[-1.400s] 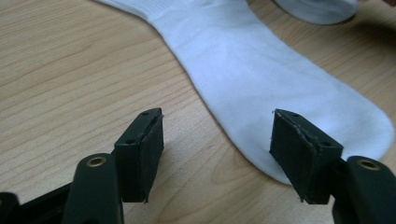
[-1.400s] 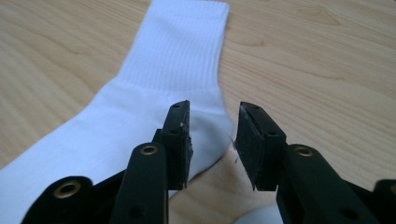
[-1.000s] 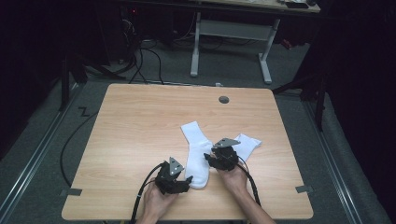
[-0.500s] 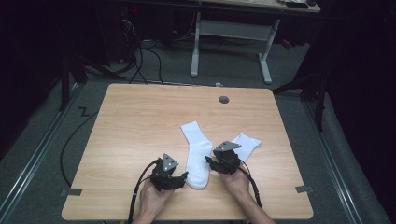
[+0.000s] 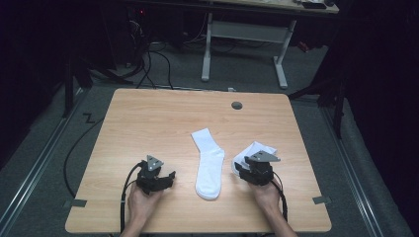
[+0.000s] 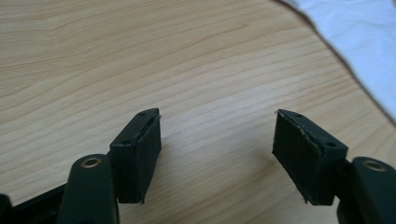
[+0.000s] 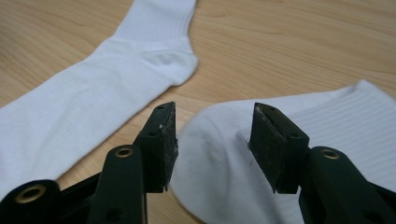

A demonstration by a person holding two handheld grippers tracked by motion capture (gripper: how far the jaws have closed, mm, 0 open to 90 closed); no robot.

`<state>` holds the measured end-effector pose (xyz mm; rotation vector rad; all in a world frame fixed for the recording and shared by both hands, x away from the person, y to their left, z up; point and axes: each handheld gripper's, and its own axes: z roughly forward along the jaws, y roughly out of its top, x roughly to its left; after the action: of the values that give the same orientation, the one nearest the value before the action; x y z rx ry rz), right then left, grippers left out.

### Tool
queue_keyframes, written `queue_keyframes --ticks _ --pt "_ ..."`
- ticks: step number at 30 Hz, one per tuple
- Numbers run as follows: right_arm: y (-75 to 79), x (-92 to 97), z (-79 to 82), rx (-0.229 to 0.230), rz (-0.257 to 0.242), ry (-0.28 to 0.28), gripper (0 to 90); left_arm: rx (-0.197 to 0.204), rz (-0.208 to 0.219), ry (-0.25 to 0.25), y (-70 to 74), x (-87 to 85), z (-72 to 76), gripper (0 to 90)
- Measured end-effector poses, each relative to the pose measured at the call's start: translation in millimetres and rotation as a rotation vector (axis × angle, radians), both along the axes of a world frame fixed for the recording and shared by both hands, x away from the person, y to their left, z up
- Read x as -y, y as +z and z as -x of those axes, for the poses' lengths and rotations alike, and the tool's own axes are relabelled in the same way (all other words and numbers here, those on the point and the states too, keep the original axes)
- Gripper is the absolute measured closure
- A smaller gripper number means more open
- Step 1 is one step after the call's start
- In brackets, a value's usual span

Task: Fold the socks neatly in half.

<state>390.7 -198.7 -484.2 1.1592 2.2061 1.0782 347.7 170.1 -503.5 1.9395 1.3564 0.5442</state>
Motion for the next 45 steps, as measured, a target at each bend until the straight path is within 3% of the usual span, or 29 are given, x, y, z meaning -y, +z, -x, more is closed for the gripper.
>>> queue_keyframes --ticks 6,11,20,36,39,41,45 --pt "1.9 18.0 -3.2 0.012 -0.001 -0.058 48.8 0.024 -0.04 0.031 -3.4 -13.2 -1.9 33.1" --pt "1.1 36.0 -8.5 0.004 0.009 -0.127 47.9 0.03 -0.036 0.055 -4.2 -16.9 -4.4 32.4" --pt "-2.0 62.7 -19.0 -0.005 0.0 -0.228 46.1 0.029 -0.034 0.052 -4.4 -16.8 -4.0 31.6" --pt "-9.9 55.3 -25.1 -0.028 -0.001 -0.212 45.5 0.028 -0.035 0.046 -4.4 -16.7 -3.2 30.8" --pt "-11.3 53.5 -26.3 -0.04 0.005 -0.209 45.6 0.028 -0.035 0.046 -4.4 -16.7 -3.1 30.9" --pt "-11.3 49.7 -29.7 -0.08 0.025 -0.198 46.0 0.028 -0.035 0.046 -4.4 -16.7 -3.1 30.8" --pt "-14.3 44.6 -32.6 -0.085 0.04 -0.194 47.0 0.029 -0.035 0.046 -4.4 -16.6 -3.0 30.8"
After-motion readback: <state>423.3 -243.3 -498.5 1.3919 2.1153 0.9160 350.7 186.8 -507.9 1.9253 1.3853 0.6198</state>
